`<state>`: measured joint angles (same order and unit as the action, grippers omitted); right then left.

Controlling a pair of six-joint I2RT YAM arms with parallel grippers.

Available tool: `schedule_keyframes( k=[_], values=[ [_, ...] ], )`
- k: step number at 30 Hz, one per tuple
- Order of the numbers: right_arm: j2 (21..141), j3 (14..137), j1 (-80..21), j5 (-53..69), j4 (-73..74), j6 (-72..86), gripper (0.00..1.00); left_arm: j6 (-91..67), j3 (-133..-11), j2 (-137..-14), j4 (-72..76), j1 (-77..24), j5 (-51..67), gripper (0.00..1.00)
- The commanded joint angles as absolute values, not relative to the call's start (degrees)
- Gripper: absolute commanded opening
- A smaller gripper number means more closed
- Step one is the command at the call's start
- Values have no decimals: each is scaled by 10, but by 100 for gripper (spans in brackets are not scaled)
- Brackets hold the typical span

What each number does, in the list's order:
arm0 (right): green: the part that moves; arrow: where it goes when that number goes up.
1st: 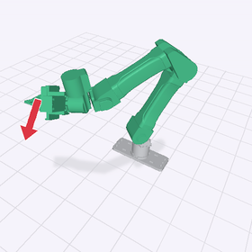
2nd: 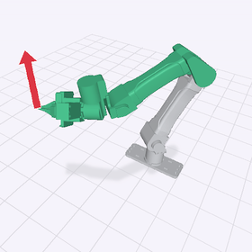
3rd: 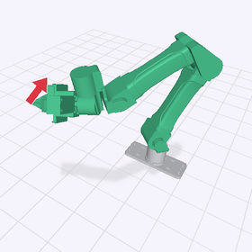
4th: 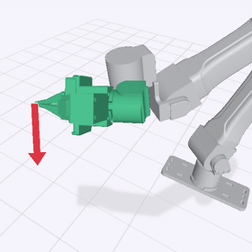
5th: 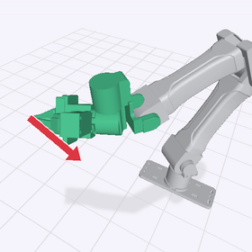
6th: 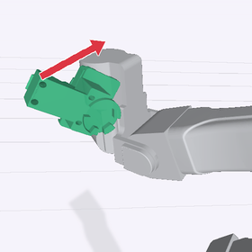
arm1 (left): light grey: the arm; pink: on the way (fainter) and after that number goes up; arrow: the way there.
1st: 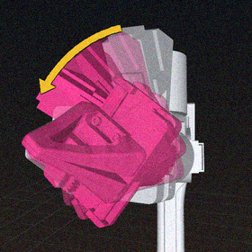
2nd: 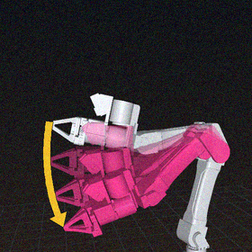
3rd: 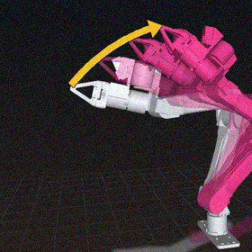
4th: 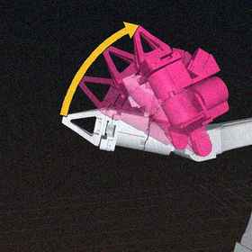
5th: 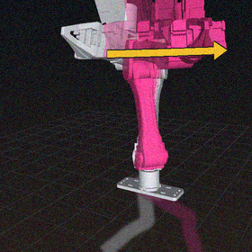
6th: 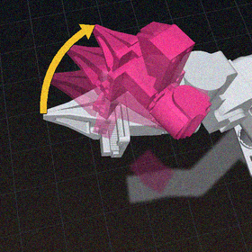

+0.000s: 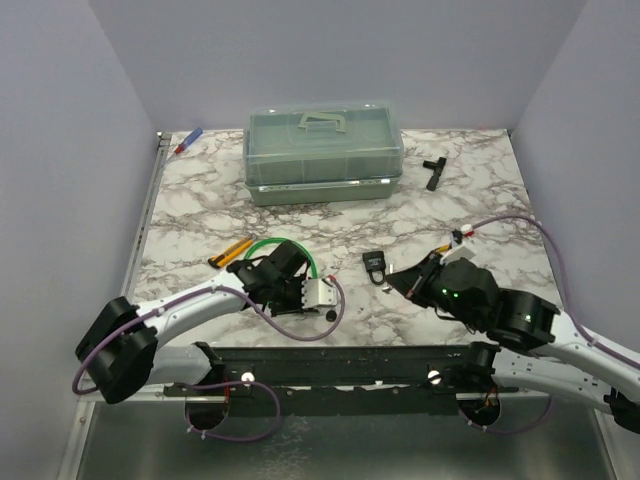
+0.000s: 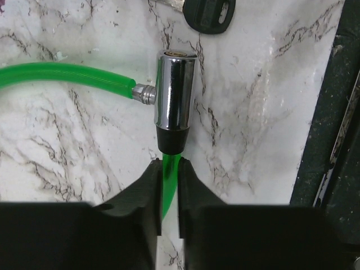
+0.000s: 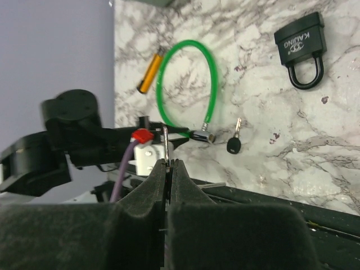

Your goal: Unlock with the key

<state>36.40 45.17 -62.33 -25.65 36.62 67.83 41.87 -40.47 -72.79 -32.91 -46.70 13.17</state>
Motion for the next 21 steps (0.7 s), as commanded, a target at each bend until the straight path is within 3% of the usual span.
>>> schedule_keyframes(
  k=[1, 8, 12, 15, 18, 21],
  values=[
    [407, 466, -626, -216, 320, 611, 1, 401, -383, -641, -286, -473, 133, 43],
    [453, 476, -619, -179, 294, 572, 1, 375, -351, -565, -263, -488, 116, 51],
    [495, 457, -521, -24, 257, 539, 1, 242, -378, -557, -228, -489, 93, 53],
    [507, 431, -401, 120, 219, 509, 1, 205, -399, -564, -253, -487, 94, 62],
    [543, 449, -368, 191, 216, 466, 1, 238, -382, -541, -271, -493, 130, 81],
    [585, 452, -362, 248, 204, 442, 1, 232, -360, -526, -261, -493, 121, 87]
  ],
)
